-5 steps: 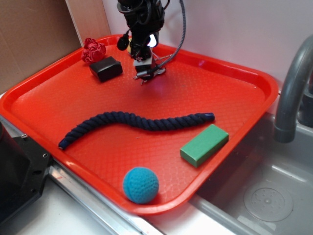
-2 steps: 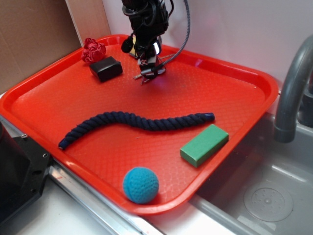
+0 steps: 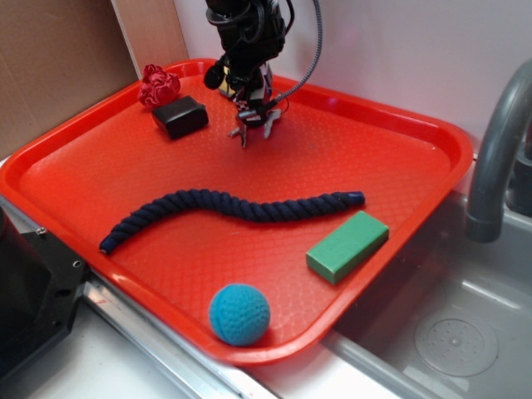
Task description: Grab the silver keys.
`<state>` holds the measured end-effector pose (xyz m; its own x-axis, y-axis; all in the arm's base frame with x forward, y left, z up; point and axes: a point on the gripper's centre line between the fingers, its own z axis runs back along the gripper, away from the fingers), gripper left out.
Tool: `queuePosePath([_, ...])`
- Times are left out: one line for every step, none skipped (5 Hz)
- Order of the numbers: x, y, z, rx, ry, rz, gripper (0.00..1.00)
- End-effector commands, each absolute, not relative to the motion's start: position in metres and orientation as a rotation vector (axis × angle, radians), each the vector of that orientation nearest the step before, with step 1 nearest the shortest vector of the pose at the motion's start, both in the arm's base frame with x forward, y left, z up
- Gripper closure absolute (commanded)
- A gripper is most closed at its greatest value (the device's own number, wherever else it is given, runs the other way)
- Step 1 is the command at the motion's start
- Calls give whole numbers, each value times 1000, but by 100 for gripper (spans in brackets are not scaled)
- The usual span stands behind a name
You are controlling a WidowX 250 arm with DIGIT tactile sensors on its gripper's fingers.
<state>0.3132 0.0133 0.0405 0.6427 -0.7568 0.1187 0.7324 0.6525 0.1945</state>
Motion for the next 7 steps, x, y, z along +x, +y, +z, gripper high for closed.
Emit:
queuePosePath([295, 24, 110, 58, -218, -648, 100])
queuePosePath([274, 23, 161, -9, -135, -431, 100])
queuePosePath([264, 27, 211, -92, -34, -283, 100])
queuePosePath([256, 31, 237, -145, -9, -250, 100])
queuePosePath([247, 27, 249, -147, -22, -263, 100])
queuePosePath([243, 24, 250, -122, -52, -271, 100])
queuePosePath([244, 23, 247, -106, -65, -273, 100])
